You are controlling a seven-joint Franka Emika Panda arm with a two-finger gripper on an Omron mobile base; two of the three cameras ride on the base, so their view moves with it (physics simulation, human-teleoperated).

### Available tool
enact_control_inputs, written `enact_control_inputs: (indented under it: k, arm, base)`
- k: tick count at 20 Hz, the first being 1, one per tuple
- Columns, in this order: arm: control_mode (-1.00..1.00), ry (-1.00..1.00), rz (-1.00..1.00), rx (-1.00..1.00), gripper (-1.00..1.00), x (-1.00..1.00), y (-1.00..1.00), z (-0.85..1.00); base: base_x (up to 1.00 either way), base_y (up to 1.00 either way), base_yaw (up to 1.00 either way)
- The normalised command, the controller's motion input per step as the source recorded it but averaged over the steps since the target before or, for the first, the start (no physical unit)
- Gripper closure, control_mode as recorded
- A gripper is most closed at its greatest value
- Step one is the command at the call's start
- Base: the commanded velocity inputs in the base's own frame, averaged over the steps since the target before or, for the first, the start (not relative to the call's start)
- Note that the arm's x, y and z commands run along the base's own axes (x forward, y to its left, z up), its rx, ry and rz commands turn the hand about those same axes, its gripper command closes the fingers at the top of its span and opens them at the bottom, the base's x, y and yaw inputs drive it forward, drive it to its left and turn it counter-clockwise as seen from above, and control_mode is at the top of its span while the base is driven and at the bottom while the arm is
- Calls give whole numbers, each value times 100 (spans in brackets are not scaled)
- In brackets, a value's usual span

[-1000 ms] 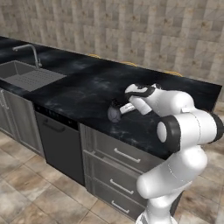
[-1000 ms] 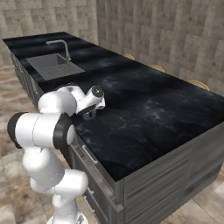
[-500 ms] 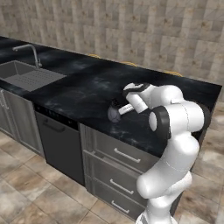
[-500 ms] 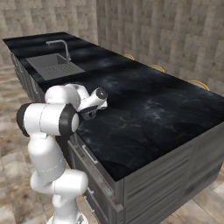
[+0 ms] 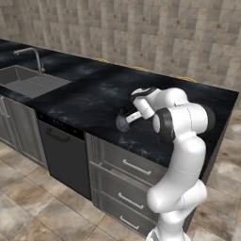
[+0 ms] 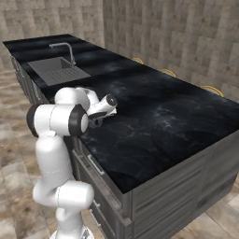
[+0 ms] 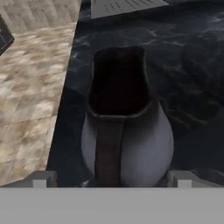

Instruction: Move the pork loin and onion from the top shelf to the second highest shelf to make space. Then, place the pitcher from the counter on the cleared top shelf.

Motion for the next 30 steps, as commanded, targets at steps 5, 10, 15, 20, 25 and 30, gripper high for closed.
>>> enact_control_inputs:
  k: [5,10,15,20,25,30]
  arm:
    - [-100,0,3,-1,-100,28,7,-18]
    - [-100,0,2,-2,-100,25,11,-16]
    - [-100,0,2,-4,-100,17,15,-20]
    - [-100,0,0,-11,-100,-1,31,-43]
    - [-100,0,0,-12,-100,-7,33,-46]
    - [-100,0,0,-9,100,-2,24,-35]
  base:
    - [0,0,0]
    - [0,0,0]
    - [0,0,0]
    - [0,0,0]
    - [0,0,0]
    - [0,0,0]
